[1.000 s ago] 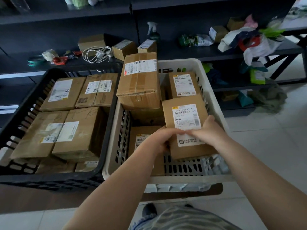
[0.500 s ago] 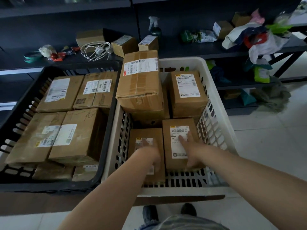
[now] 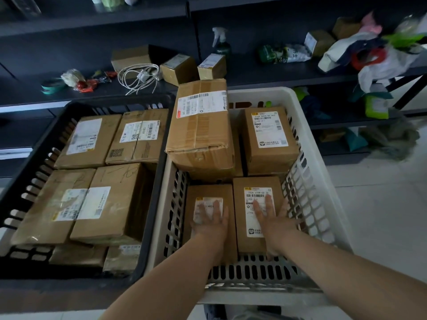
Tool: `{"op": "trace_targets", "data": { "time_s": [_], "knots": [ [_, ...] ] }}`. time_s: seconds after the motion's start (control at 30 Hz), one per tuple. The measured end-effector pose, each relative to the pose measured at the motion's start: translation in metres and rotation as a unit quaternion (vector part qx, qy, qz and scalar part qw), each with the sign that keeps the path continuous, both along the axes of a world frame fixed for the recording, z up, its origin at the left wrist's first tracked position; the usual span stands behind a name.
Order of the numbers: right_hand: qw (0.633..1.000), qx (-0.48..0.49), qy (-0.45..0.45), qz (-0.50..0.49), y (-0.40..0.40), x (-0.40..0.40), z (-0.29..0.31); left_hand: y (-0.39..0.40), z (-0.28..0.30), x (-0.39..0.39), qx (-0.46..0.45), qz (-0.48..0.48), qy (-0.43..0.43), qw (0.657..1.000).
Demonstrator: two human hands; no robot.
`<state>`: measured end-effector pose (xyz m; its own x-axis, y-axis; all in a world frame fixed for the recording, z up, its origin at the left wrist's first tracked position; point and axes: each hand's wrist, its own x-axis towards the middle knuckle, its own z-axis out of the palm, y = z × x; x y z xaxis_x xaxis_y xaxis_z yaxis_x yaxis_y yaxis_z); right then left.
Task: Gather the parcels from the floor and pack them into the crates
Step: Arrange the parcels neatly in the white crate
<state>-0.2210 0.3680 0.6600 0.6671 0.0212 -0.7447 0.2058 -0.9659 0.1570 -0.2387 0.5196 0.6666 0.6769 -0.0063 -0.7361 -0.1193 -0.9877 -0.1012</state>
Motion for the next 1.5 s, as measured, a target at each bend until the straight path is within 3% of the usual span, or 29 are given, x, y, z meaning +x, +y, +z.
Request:
{"op": "trace_targets", "data": {
  "time_s": [0.2,0.3,0.33,0.37,0.4,0.43,0.47,0.53,0.63,0.73,0.83,0.93,1.03,1.23,1.33,1.5],
  "knots": [
    [1.000,-0.013,0.008,0.007,0.003,-0.001,0.009,-0.003,0.016,0.004,-0.019,-0.008,-0.003,1.000],
    [0.984,0.159,0.030,-0.081,0.006,0.012,0.033,0.003,0.044,0.007,-0.150,0.030,-0.071,0.986],
    [0.955,0.261,0.016,-0.137,0.011,0.020,0.046,0.007,0.058,0.006,-0.250,0.051,-0.162,0.953],
    [0.914,0.359,-0.025,-0.187,0.016,0.029,0.058,0.011,0.073,0.005,-0.355,0.061,-0.290,0.887],
    [0.868,0.435,-0.081,-0.226,0.022,0.040,0.071,0.016,0.087,0.005,-0.418,0.058,-0.429,0.798],
    [0.823,0.490,-0.128,-0.257,0.029,0.051,0.084,0.023,0.099,0.007,-0.438,0.067,-0.540,0.716],
    [0.781,0.536,-0.152,-0.282,0.036,0.061,0.096,0.029,0.110,0.012,-0.439,0.102,-0.601,0.660],
    [0.715,0.608,-0.152,-0.310,0.053,0.075,0.114,0.042,0.124,0.028,-0.442,0.264,-0.588,0.624],
    [0.695,0.624,-0.111,-0.341,0.075,0.082,0.124,0.053,0.131,0.055,-0.468,0.493,-0.397,0.616],
    [0.673,0.633,-0.135,-0.357,0.080,0.074,0.124,0.055,0.128,0.057,-0.452,0.512,-0.365,0.633],
    [0.656,0.646,-0.161,-0.355,0.065,0.051,0.127,0.051,0.129,0.038,-0.503,0.510,-0.380,0.585],
    [0.633,0.669,-0.148,-0.361,0.042,0.016,0.137,0.044,0.140,0.013,-0.549,0.490,-0.379,0.561],
    [0.625,0.676,-0.117,-0.373,0.014,-0.014,0.153,0.036,0.157,-0.013,-0.585,0.433,-0.375,0.574],
    [0.726,0.598,-0.061,-0.333,-0.022,-0.055,0.174,0.033,0.164,-0.050,-0.568,0.372,-0.320,0.661],
    [0.753,0.557,-0.020,-0.349,-0.017,-0.065,0.169,0.045,0.156,-0.061,-0.533,0.372,-0.316,0.691],
    [0.779,0.558,0.010,-0.286,0.011,-0.064,0.139,0.059,0.136,-0.061,-0.364,0.306,-0.279,0.835]
  ]
}}
